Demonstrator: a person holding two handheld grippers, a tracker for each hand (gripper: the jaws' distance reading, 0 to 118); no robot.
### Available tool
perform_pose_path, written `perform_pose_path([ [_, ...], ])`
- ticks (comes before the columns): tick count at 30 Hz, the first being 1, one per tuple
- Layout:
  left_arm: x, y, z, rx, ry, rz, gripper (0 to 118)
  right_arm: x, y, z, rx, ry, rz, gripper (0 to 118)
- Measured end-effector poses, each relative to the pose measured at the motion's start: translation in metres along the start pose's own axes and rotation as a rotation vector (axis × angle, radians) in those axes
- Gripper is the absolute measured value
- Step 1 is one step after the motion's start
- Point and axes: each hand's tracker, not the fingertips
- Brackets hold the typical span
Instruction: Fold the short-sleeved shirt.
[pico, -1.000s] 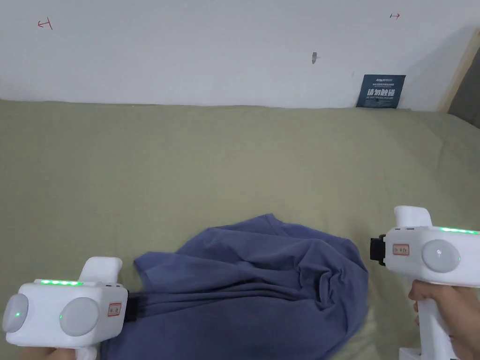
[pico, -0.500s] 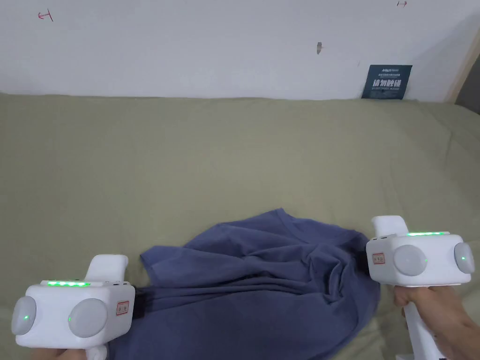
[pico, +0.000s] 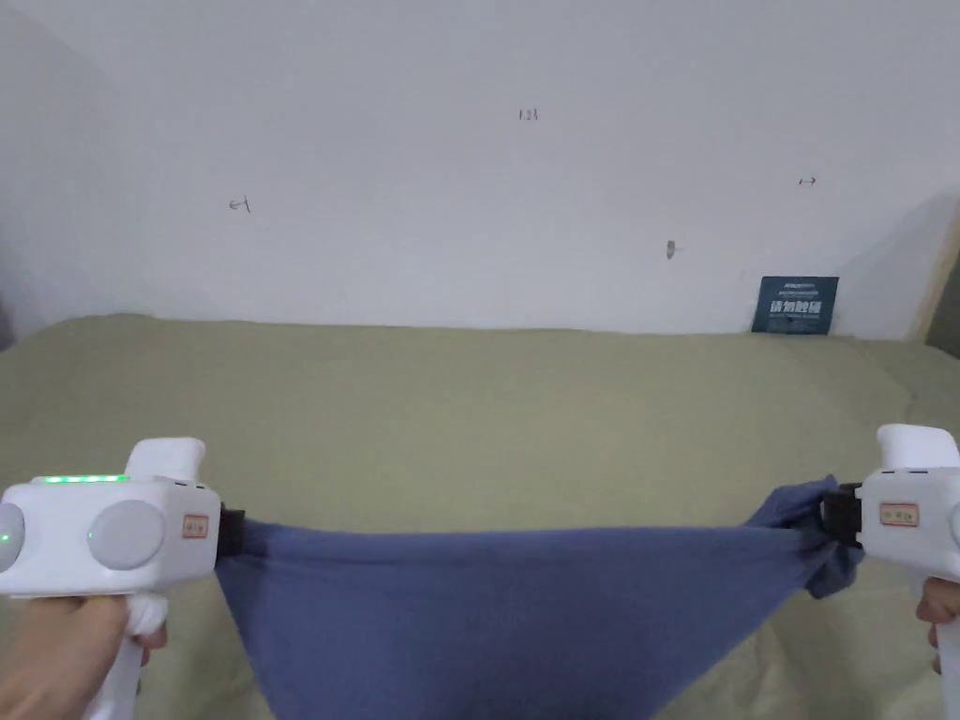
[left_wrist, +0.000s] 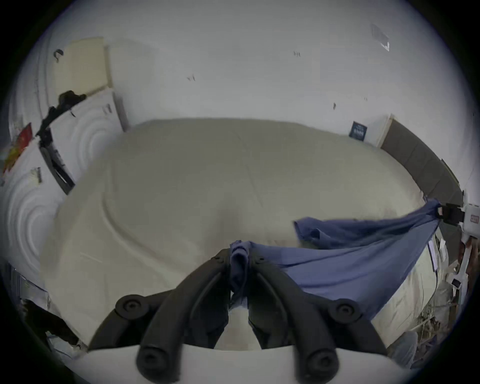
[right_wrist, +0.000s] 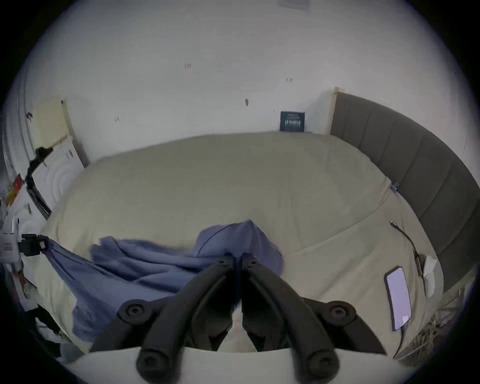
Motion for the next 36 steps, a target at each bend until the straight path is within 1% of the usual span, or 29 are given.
perform_pose_path([
  [2, -0.004, 0.015, 0.027, 0.041, -0.014, 0.029, 12, -0.004, 0.013, 0.023, 0.035, 0.025, -0.003, 5],
  [6, 0.001, 0.042, 0.070, 0.143, 0.032, -0.020, 12, -0.020, 0.040, 0.062, 0.127, 0.023, 0.024, 5],
  [8, 0.006, 0.056, 0.088, 0.176, 0.047, -0.029, 12, -0.029, 0.056, 0.079, 0.154, 0.011, 0.022, 4],
  [10, 0.008, 0.073, 0.095, 0.204, 0.064, -0.037, 12, -0.034, 0.072, 0.089, 0.187, 0.010, 0.021, 4],
  [14, 0.017, 0.110, 0.099, 0.249, 0.104, -0.052, 12, -0.044, 0.107, 0.090, 0.234, -0.026, 0.054, 4],
  [18, 0.029, 0.153, 0.085, 0.270, 0.157, -0.076, 12, -0.050, 0.149, 0.072, 0.241, -0.041, 0.055, 5],
  [21, 0.035, 0.184, 0.071, 0.282, 0.181, -0.061, 12, -0.055, 0.176, 0.049, 0.252, -0.062, 0.054, 4],
  [25, 0.043, 0.225, 0.043, 0.305, 0.222, -0.063, 12, -0.065, 0.214, 0.014, 0.260, -0.092, 0.087, 4],
  [30, 0.044, 0.273, 0.001, 0.317, 0.256, -0.029, 12, -0.075, 0.255, -0.026, 0.285, -0.110, 0.073, 4],
  [36, 0.045, 0.299, -0.054, 0.327, 0.295, -0.036, 12, -0.089, 0.280, -0.085, 0.289, -0.140, 0.090, 4],
])
